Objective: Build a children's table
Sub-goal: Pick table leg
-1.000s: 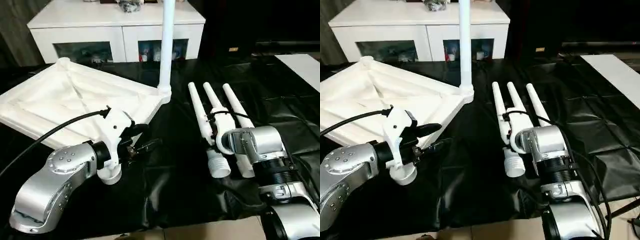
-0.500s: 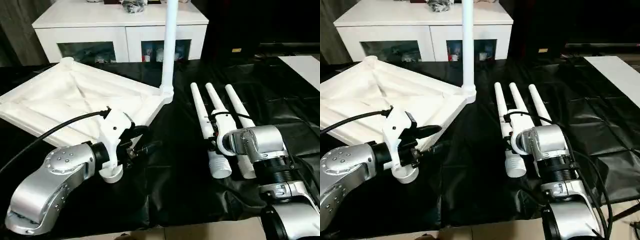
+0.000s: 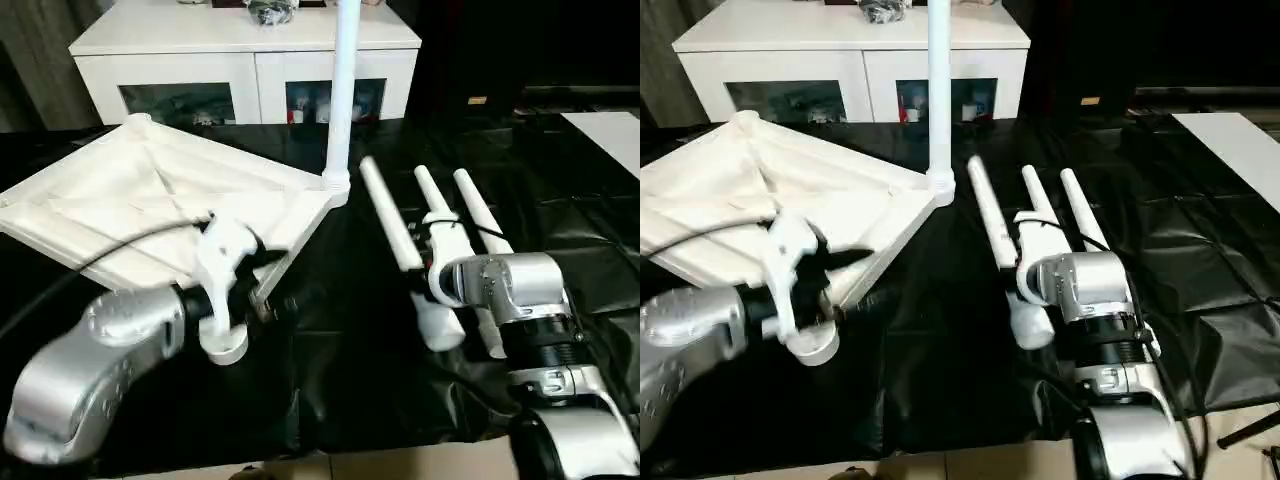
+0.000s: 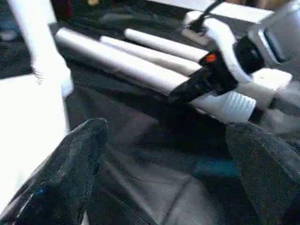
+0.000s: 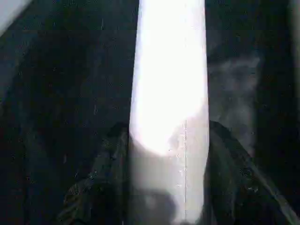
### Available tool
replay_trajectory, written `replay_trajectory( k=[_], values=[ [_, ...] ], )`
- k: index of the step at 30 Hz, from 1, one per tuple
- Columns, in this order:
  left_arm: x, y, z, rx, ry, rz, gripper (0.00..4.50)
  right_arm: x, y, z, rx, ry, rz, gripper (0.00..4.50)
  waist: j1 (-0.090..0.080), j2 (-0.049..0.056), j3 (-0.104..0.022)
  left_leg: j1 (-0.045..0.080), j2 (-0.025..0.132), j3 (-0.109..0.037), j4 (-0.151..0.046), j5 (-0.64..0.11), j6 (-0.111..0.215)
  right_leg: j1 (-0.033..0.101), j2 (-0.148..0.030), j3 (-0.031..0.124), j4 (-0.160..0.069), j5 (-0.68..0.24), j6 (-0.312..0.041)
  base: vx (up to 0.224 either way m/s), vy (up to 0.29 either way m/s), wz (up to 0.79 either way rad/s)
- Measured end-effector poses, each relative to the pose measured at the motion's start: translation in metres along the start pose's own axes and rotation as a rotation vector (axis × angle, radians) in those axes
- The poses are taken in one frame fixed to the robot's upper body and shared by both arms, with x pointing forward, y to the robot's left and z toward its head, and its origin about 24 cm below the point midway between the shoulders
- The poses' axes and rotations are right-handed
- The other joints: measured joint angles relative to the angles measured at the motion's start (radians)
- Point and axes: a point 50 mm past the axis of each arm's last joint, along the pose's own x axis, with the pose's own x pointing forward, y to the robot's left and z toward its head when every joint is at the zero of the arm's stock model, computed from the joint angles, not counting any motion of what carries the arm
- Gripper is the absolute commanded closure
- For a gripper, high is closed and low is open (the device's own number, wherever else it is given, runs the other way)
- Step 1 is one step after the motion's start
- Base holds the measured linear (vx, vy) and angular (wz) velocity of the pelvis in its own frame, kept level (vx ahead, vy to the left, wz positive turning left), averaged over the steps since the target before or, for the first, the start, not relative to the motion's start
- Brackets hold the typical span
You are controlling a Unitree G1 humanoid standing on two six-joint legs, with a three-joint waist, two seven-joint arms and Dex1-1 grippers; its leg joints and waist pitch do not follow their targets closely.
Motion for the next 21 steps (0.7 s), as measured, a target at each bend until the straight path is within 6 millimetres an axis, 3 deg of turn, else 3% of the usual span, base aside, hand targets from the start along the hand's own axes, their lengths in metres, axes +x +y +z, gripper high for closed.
replay_trajectory(
  k=[5,10,12,16,21],
  values=[
    [0.002,0.008,0.012,-0.017,-0.086,0.061,0.0,-0.016,-0.01,0.033,0.0,-0.312,-0.064,2.68,0.002,0.004,0.002,0.0,0.0,0.0,0.0,0.0,0.0,0.0,0.0,0.0,0.0,0.0,0.0,0.0,0.0,0.0],
    [0.01,0.028,0.041,-0.065,-0.264,0.209,0.0,-0.039,-0.015,0.067,0.103,-0.609,-0.025,2.68,-0.001,0.009,0.004,0.0,0.0,0.0,0.0,0.0,0.0,0.0,0.0,0.0,0.0,0.002,0.002,0.0,0.0,0.0],
    [0.014,0.031,0.052,-0.11,-0.328,0.224,0.0,-0.051,-0.012,0.077,0.153,-0.709,0.099,2.68,-0.002,0.011,0.004,0.0,0.0,0.0,0.0,0.0,0.0,0.0,0.0,0.0,0.0,0.002,0.003,0.0,0.0,0.0],
    [0.03,0.026,0.081,-0.238,-0.466,0.105,0.0,-0.083,0.002,0.084,0.167,-0.876,0.518,2.68,0.001,0.012,0.005,-0.002,0.0,0.0,0.0,0.002,0.005,0.0,0.0,0.0,-0.001,0.002,0.002,0.0,0.0,0.0],
    [0.042,0.021,0.104,-0.301,-0.517,-0.021,0.0,-0.104,0.014,0.069,0.06,-0.863,0.85,2.68,0.009,0.012,0.004,-0.002,0.0,0.001,0.001,0.004,0.011,0.0,0.0,0.0,-0.001,0.002,0.002,0.0,0.0,0.0]
  ],
)
